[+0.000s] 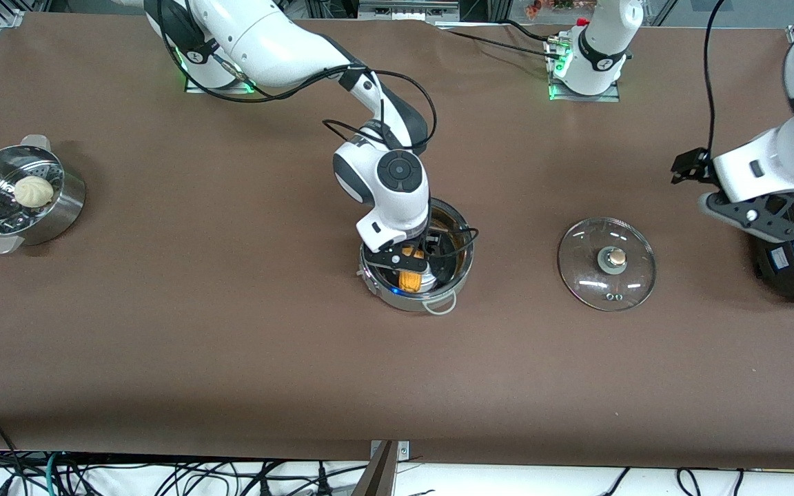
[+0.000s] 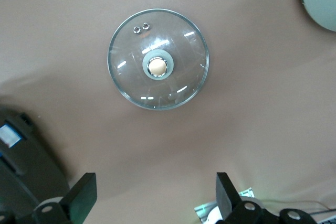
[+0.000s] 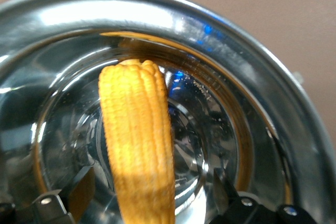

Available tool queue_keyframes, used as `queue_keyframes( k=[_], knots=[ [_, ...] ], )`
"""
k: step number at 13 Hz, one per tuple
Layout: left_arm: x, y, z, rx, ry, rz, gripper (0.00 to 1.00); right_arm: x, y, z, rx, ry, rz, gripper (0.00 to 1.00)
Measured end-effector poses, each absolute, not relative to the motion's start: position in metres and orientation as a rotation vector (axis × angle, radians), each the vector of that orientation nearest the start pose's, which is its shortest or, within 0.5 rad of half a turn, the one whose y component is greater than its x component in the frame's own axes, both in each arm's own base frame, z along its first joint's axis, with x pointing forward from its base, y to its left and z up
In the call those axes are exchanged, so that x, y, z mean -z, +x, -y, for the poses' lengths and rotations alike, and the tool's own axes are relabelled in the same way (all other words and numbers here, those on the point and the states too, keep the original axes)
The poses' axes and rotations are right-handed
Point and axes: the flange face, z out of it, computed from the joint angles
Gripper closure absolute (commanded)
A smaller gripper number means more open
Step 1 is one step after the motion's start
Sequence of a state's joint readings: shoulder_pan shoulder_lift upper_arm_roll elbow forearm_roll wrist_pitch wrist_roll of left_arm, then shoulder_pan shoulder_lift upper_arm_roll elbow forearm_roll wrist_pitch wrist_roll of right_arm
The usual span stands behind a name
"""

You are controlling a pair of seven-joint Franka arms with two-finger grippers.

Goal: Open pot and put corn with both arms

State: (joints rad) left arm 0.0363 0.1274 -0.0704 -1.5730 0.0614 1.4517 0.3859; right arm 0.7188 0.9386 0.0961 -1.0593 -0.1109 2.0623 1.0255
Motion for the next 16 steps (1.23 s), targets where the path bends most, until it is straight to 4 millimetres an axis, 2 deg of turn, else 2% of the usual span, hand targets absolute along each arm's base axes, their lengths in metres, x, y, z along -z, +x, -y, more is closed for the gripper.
queue_keyframes(
  k=[4, 6, 8, 10, 11, 13, 16],
  knots=[
    [-0.584, 0.560, 0.007, -0.421, -3.042, -0.631, 0.00, -0.310, 0.542, -0.564, 0.072, -3.111, -0.275, 0.00],
    [-0.599, 0.560, 0.002, -0.300, -3.045, -0.610, 0.00, -0.329, 0.536, -0.566, 0.068, -3.120, -0.266, 0.00],
    [-0.599, 0.567, -0.012, -0.153, -3.044, -0.571, 0.00, -0.356, 0.535, -0.560, 0.065, -3.130, -0.268, 0.00],
    [-0.588, 0.570, -0.028, -0.095, -3.054, -0.466, 0.00, -0.384, 0.537, -0.549, 0.069, -3.142, -0.259, 0.00],
    [-0.585, 0.569, -0.032, -0.090, -3.067, -0.357, 0.00, -0.399, 0.540, -0.541, 0.072, -3.150, -0.247, 0.00],
    [-0.587, 0.564, -0.028, -0.068, -3.082, -0.068, 0.00, -0.428, 0.547, -0.519, 0.063, -3.173, -0.195, 0.00],
    [-0.602, 0.547, -0.011, 0.052, -3.081, 0.057, 0.00, -0.461, 0.569, -0.476, 0.052, -3.194, -0.135, 0.00]
  ],
)
